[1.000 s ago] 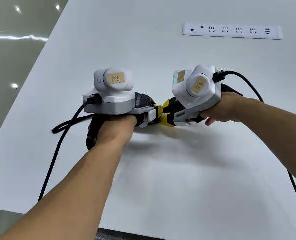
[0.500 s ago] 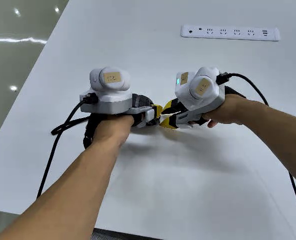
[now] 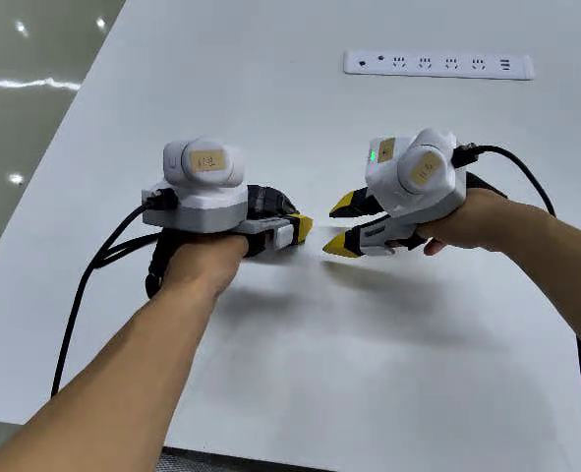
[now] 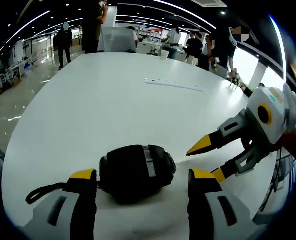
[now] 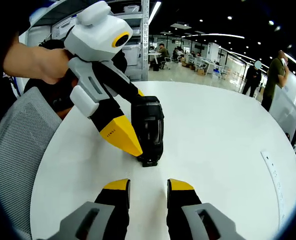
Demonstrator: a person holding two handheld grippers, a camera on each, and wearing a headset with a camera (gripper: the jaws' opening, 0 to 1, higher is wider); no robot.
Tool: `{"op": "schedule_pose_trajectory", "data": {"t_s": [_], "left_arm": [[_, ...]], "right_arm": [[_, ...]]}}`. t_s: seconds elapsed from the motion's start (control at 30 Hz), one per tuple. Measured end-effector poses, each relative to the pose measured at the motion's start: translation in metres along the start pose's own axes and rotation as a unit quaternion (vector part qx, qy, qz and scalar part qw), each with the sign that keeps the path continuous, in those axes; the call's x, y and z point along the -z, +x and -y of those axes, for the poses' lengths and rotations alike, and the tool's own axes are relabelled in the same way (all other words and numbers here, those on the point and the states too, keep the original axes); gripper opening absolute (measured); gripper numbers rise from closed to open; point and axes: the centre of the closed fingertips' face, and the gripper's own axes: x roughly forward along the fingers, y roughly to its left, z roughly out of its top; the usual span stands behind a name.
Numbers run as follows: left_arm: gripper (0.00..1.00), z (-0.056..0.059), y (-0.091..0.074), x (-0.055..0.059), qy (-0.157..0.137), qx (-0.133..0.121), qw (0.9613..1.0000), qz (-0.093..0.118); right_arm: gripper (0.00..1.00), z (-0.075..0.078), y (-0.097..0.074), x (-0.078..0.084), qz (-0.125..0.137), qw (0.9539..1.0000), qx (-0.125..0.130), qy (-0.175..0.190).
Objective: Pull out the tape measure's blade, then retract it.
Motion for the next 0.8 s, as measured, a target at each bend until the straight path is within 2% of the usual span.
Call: {"op": "schedule_pose_trajectory", "data": {"t_s": [0.1, 0.43, 0.8], "left_arm": [[0.72, 0.0, -0.003, 0.003, 0.007, 0.004, 1.0, -0.001], [0.78, 0.001, -0.013, 0.004, 0.027, 0.021, 0.9993, 0.017], [0.8, 0.004, -0.022, 0.008, 0.046, 0.042, 0.9974, 0.034]], "right_arm": [[0.27, -0.001, -0.006, 0.003, 0.005, 0.9999, 0.006, 0.012], [0.36, -0.002, -0.03, 0.015, 0.015, 0.9985, 0.031, 0.042], [0.43, -0.007, -0.058, 0.03, 0.029, 0.9946, 0.064, 0.076]]}}
